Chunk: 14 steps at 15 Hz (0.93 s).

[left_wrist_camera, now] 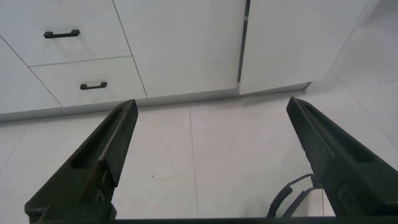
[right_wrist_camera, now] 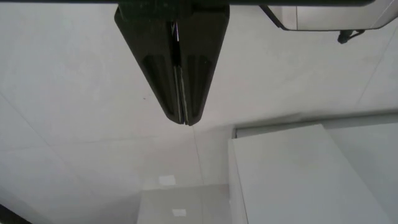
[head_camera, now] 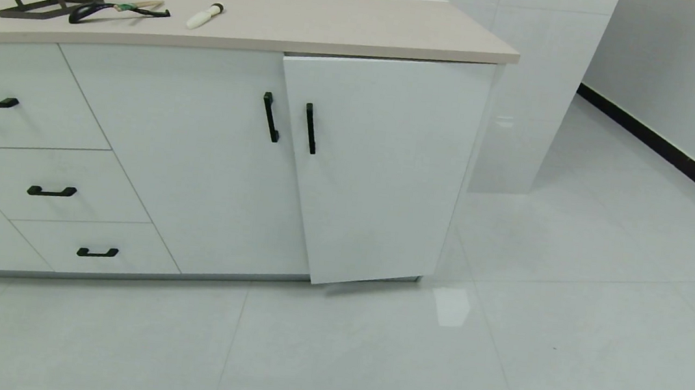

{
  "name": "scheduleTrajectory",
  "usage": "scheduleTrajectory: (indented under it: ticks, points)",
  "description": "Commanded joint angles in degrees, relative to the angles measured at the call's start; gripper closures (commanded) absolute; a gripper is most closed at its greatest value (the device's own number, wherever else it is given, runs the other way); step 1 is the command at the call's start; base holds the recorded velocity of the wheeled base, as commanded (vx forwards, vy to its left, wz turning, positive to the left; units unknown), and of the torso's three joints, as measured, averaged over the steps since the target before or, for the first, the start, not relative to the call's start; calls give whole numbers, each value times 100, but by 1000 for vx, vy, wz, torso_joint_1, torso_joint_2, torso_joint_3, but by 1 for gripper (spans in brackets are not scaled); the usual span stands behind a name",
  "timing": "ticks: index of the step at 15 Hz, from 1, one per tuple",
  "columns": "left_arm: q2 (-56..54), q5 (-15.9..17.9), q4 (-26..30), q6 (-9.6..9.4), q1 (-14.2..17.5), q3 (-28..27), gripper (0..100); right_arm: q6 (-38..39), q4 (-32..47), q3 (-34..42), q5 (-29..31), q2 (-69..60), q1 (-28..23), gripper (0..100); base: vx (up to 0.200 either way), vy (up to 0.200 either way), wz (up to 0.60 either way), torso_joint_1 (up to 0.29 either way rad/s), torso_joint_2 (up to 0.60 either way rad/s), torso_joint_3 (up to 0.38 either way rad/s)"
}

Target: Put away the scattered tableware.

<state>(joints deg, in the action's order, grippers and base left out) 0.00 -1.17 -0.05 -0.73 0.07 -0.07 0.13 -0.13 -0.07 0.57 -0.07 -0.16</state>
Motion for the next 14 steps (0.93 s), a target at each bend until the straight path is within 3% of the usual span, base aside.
scheduleTrajectory:
  ticks: [1,2,3,5,7,11,14]
  points:
    - [0,3,5,29,1,-1,0,-5,22,-1,4,7,-2,100,0,0,0,0,0,0]
    - [0,-68,-13,328,1,-1,0,-5,22,-1,4,7,-2,100,0,0,0,0,0,0]
    - [0,-147,-13,337,1,7,0,-22,31,-1,-13,16,-2,100,0,0,0,0,0,0]
    - [0,-208,-4,249,1,-1,0,-136,31,-1,-5,16,-2,100,100,0,0,-4,1,4]
    - [0,-208,14,-76,1,-1,0,-136,31,-1,4,16,-2,100,200,0,0,0,5,2]
    - [0,-208,14,-6,-7,-1,0,-128,31,-1,39,16,-2,100,200,0,0,2,-2,1]
    - [0,-208,14,47,1,-1,0,-145,31,-1,4,16,-2,100,133,200,0,4,4,2]
